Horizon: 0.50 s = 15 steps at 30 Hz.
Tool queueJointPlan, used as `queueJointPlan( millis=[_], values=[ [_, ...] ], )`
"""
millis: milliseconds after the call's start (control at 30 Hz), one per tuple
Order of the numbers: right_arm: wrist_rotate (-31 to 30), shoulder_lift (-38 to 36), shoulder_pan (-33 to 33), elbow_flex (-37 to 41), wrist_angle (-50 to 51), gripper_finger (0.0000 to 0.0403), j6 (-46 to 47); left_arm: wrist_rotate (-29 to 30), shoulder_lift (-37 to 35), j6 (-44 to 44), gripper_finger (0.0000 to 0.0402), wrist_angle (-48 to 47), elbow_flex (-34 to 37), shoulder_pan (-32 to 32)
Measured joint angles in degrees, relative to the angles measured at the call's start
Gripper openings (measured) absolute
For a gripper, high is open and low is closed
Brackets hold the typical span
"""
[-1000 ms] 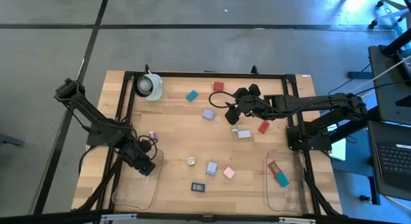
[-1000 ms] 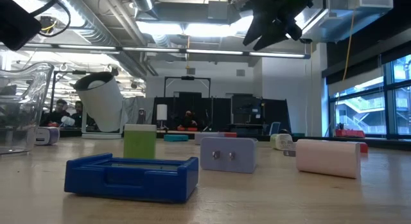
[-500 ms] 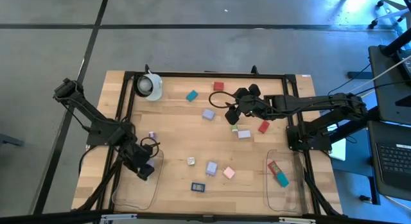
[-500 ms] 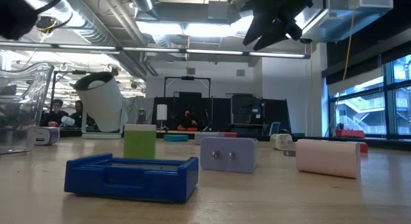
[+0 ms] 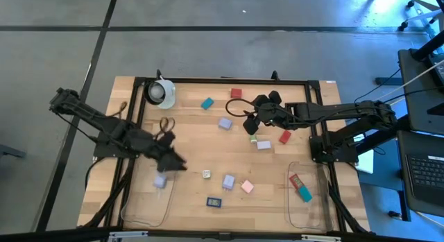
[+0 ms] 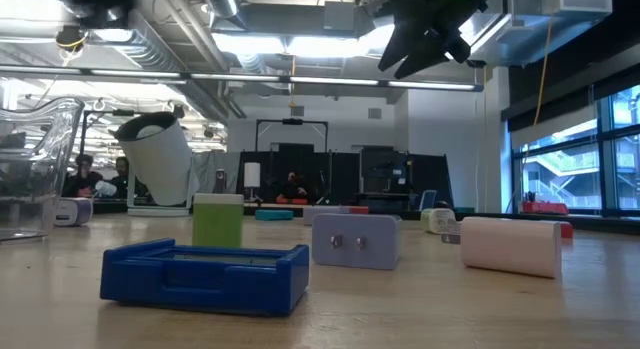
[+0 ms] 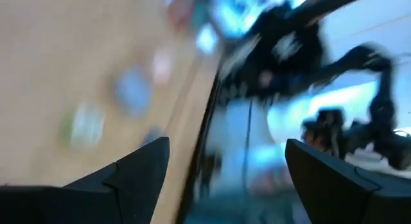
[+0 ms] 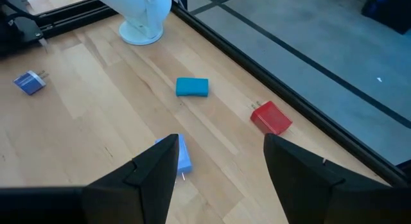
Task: Pick & Place Office items
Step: Put the blue adapter into the left transparent bin
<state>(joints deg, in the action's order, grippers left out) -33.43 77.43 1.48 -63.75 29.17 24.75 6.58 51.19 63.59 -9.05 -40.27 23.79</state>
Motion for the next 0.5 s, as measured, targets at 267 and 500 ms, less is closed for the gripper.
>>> queueJointPlan(
  millis=[267, 500],
  values=[
    [-0.04, -0.02, 0.0, 0.0, 0.0, 0.023, 0.01, 15.99, -0.53, -36.03, 0.0306, 16.13, -0.07, -5.87],
    [-0.2, -0.02, 0.0, 0.0, 0.0, 0.023, 0.09, 25.9, -0.28, -36.98, 0.0306, 9.61, -0.07, -16.24]
  ],
)
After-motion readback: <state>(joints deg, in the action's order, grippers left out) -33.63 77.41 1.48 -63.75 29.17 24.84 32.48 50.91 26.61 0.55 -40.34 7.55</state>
